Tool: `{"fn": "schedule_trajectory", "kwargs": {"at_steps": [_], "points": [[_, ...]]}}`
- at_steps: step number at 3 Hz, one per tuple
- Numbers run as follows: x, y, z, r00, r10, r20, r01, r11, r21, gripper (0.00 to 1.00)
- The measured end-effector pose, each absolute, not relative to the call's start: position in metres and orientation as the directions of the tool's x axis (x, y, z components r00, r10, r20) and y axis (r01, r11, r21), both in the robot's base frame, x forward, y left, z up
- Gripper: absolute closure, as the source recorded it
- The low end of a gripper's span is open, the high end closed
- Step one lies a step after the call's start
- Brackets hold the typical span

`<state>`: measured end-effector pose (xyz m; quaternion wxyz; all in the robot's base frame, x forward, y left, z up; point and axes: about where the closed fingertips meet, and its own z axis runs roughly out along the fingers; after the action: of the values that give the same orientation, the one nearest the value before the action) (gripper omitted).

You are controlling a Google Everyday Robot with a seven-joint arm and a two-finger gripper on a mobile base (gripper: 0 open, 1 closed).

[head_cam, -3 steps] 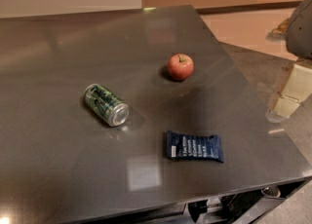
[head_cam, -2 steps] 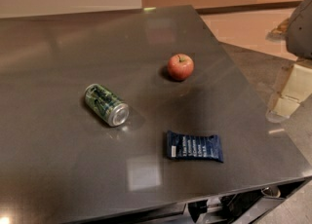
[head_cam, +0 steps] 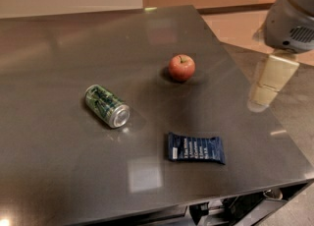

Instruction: Pick green can

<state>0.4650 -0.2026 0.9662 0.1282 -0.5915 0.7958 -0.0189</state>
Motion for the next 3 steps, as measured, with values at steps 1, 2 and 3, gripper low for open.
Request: {"fn": "schedule_trajectory", "kwargs": {"at_steps": [1, 2, 3], "points": [[0.497, -0.163, 0.954, -0.286, -0.933, -0.216, -0.943, 0.314, -0.108, 0.00], [0.526, -0.122, 0.938, -0.318, -0.908, -0.274, -0.938, 0.343, -0.044, 0.00], [0.544, -0.080, 0.929, -0.353, -0.889, -0.293, -0.928, 0.371, -0.007, 0.00]]}}
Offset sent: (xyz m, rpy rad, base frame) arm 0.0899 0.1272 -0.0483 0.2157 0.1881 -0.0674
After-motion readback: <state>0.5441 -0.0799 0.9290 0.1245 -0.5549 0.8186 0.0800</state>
